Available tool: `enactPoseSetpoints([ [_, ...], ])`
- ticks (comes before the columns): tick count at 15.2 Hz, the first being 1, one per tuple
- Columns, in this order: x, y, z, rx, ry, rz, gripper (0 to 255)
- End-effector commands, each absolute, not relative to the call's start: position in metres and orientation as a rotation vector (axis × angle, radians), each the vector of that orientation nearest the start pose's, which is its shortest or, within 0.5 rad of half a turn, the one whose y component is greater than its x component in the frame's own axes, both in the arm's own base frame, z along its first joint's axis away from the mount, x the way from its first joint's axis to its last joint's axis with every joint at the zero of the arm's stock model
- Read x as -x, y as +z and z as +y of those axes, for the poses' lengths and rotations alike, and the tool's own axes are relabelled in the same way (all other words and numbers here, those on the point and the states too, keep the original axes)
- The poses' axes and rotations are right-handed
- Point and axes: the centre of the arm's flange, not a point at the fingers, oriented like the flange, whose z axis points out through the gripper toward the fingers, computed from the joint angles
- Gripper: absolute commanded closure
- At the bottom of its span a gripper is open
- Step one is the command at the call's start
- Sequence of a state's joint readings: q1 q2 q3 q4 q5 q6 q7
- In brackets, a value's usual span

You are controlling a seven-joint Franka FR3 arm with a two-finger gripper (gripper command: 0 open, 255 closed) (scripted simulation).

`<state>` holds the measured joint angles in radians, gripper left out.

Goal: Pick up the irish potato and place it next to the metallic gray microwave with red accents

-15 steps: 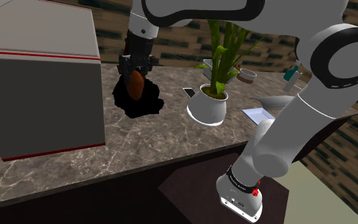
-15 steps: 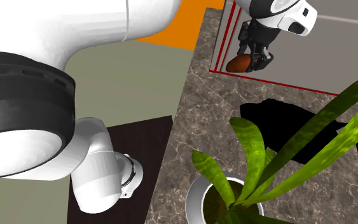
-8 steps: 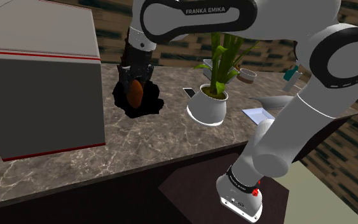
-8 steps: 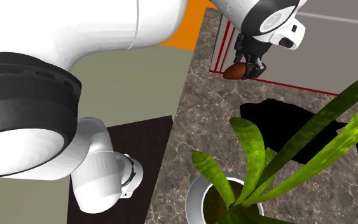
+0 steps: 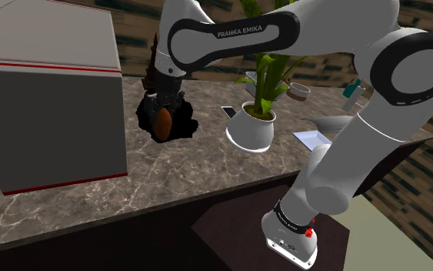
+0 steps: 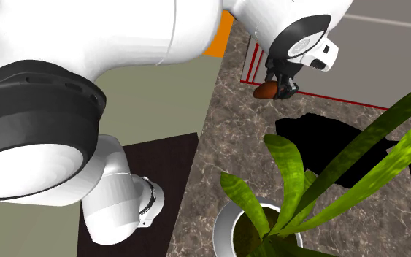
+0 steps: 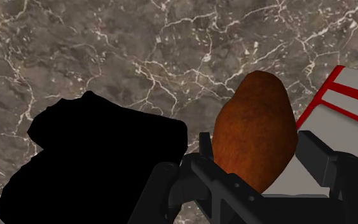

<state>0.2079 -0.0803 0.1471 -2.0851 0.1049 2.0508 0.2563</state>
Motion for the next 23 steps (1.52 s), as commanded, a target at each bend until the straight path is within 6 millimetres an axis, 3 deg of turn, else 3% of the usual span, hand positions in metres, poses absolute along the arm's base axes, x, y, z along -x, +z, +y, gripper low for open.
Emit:
enactPoseSetpoints([
  [1, -0.498, 0.453, 0.192, 3.048, -0.029, -0.079, 255],
  [23, -0.498, 0.341, 0.192, 3.048, -0.029, -0.079, 255],
])
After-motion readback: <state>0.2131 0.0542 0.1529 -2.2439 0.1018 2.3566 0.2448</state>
